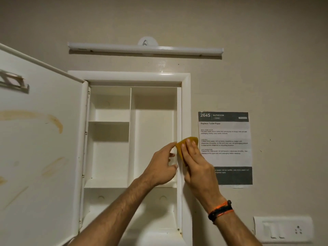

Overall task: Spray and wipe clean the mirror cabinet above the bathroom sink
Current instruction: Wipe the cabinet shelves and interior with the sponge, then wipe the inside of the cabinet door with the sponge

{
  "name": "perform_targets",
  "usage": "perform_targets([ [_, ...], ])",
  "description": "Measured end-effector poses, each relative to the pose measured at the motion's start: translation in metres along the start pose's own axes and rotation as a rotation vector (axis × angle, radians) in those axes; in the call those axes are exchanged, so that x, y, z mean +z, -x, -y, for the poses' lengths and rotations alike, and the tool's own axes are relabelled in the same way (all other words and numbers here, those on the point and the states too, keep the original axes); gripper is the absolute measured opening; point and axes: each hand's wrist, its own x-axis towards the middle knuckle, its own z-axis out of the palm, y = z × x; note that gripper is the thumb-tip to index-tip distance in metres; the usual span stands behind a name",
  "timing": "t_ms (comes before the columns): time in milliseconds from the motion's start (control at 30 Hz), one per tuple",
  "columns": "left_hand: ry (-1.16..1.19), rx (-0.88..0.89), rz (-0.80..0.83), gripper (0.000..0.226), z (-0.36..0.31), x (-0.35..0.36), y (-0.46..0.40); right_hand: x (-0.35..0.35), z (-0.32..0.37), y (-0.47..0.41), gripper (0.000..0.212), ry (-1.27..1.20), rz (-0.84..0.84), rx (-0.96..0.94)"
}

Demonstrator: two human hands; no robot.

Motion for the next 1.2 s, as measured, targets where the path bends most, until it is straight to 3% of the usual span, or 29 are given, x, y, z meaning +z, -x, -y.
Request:
perform_targets([
  [133,-0.072,-0.044,-0.024,0.069,-0.008,0.000,0.005,-0.016,0.004,-0.003,0.057,-0.204,-0.036,0.083],
  [267,-0.214,-0.082,-0.115,0.061,-0.014,-0.014,0.015,-0.035,0.018,-0.019,0.056,-0.342,-0.243,0.119],
  [400,-0.332,-0.114,-0.257,0.044,-0.017,-0.042,0.031,-0.038,0.039,-0.036,0.056,-0.520,-0.333,0.228],
  [533,-0.464,-0.196,-0.390,0.016,-0.021,-0.087,0.053,-0.023,0.070,-0.052,0.051,-0.917,-0.220,0.549],
  [667,-0.600,-0.266,-0.480,0.020,-0.027,-0.136,0.073,-0.002,0.099,-0.064,0.039,-1.506,-0.103,0.908],
  [767,-0.680,-0.233,-0.505,0.024,-0.034,-0.174,0.087,0.012,0.124,-0.072,0.021,-1.711,-0.041,1.029],
  [967,-1.000,-0.166,-0.418,0.037,-0.047,-0.230,0.101,0.039,0.165,-0.092,0.017,-1.731,0.058,1.073],
  [1200,-1.347,-0.083,-0.331,0.048,-0.064,-0.269,0.107,0.056,0.202,-0.123,0.030,-1.426,-0.003,0.827],
])
